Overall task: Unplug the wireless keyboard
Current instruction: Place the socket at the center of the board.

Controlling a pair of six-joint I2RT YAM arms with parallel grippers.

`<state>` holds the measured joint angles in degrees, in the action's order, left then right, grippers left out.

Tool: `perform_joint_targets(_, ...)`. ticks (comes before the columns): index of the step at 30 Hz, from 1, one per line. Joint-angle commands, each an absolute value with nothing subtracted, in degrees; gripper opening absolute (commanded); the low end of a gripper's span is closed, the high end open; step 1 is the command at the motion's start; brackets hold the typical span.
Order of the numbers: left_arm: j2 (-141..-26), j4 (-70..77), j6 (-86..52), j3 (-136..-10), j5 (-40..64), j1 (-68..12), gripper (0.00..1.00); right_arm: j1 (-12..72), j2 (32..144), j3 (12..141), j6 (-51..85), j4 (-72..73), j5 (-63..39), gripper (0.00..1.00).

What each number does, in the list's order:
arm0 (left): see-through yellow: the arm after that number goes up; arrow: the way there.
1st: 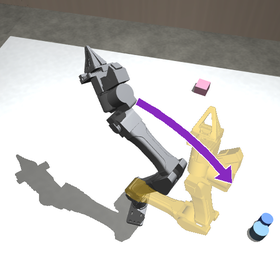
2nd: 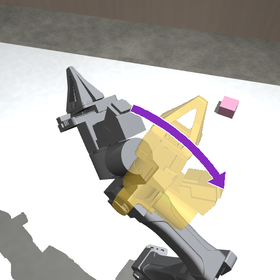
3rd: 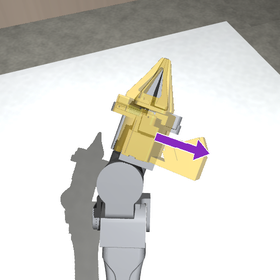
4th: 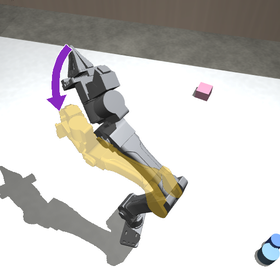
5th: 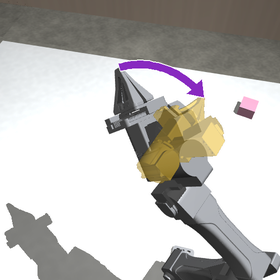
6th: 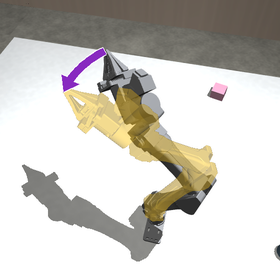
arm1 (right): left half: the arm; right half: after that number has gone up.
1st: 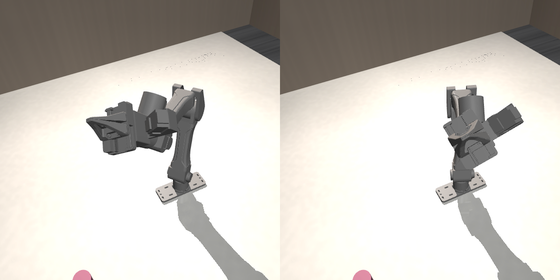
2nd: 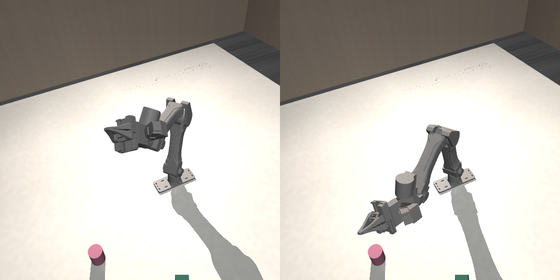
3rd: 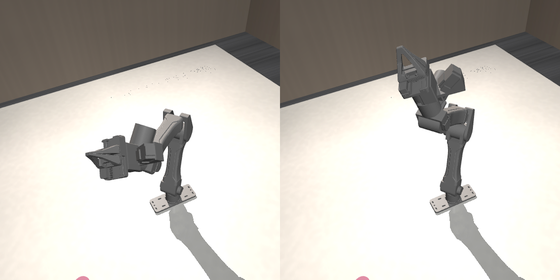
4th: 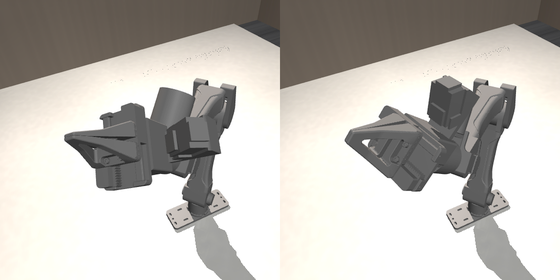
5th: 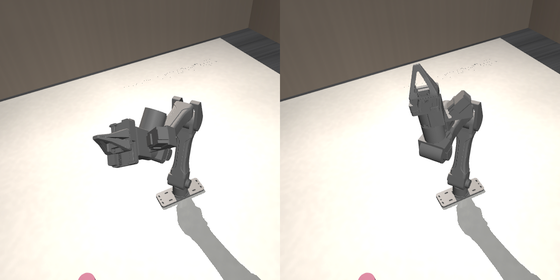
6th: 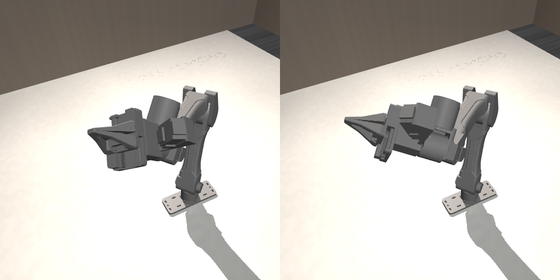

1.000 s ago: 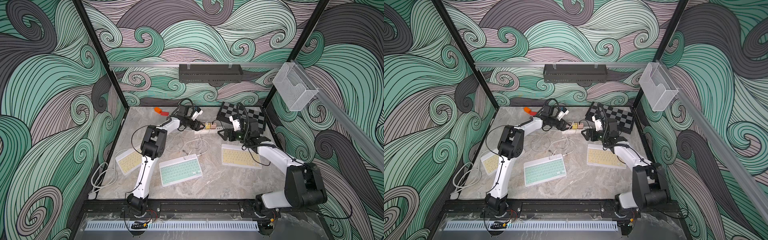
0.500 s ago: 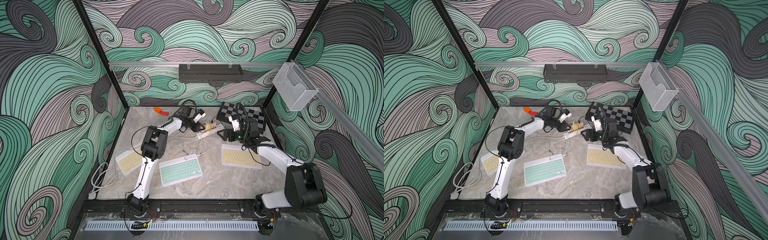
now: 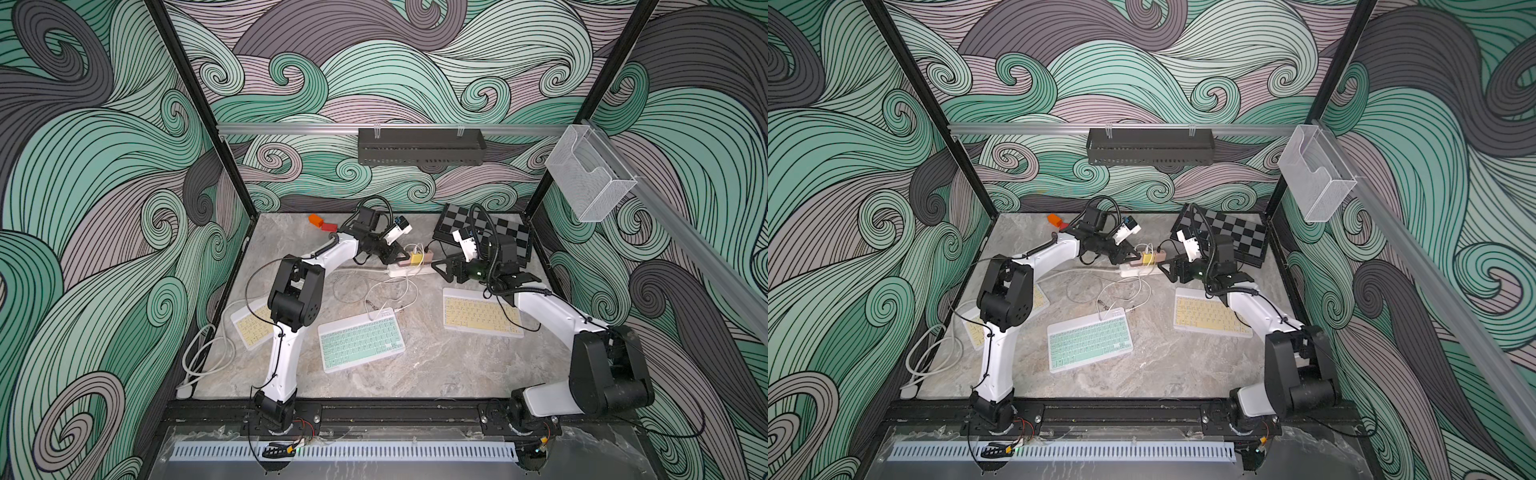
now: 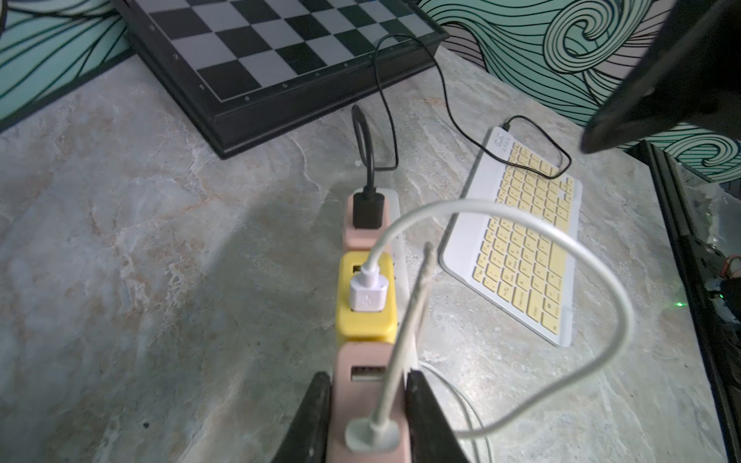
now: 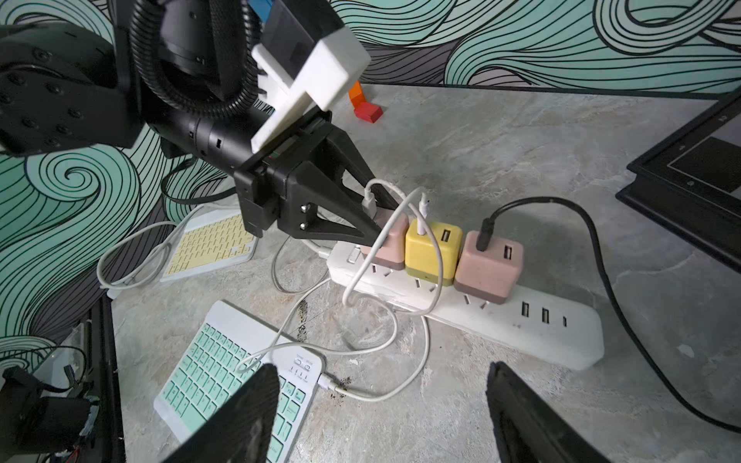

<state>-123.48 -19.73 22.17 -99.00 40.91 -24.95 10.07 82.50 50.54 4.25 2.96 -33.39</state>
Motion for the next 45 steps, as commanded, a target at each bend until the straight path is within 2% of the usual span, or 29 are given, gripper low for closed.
perform_joint_targets(1, -117.9, -17.5, 27.6, -99.7, 45.6, -25.4, 0.0, 10.1, 83.5, 50.6, -0.7, 4.9, -38.7, 0.82)
perform_joint_targets(10, -116.7, -18.9, 31.3, -97.8, 45.6, -25.4, 0.0, 9.9, 83.7, 54.3, -11.8, 0.6, -41.4, 0.82)
perform_joint_targets(15, -116.0, -19.8, 32.4, -98.4, 44.9, -25.5, 0.0, 12.2, 85.4, 57.6, -8.8, 2.7, -48.5, 0.8)
perform_joint_targets(21, -114.3, -21.2, 33.5, -97.9, 45.0, -25.6, 0.0, 14.9, 88.9, 61.7, -11.2, 1.4, -43.6, 0.78)
perform_joint_targets(26, -113.5, -21.6, 35.3, -96.2, 44.4, -25.7, 0.0, 12.5, 91.7, 64.8, -15.2, -0.9, -44.7, 0.82)
perform_joint_targets(30, -113.8, -20.7, 40.1, -93.9, 41.8, -26.3, 0.0, 11.0, 94.5, 65.6, -16.9, -2.3, -44.5, 0.81)
perform_joint_targets(37, -116.4, -19.3, 36.0, -91.7, 40.4, -27.0, 0.0, 11.2, 95.6, 63.9, -20.4, -4.7, -42.5, 0.82)
perform_joint_targets(40, -116.0, -13.5, 34.1, -87.2, 39.5, -27.5, 0.03, 11.7, 97.0, 64.7, -25.3, -7.9, -43.1, 0.84)
perform_joint_targets(43, -116.7, -12.0, 33.4, -85.5, 37.6, -27.9, 0.13, 12.4, 97.7, 65.9, -28.6, -10.4, -42.1, 0.84)
perform_joint_targets(45, -117.7, -13.3, 33.1, -85.7, 36.6, -27.9, 0.16, 12.5, 97.7, 66.1, -28.6, -10.3, -41.6, 0.83)
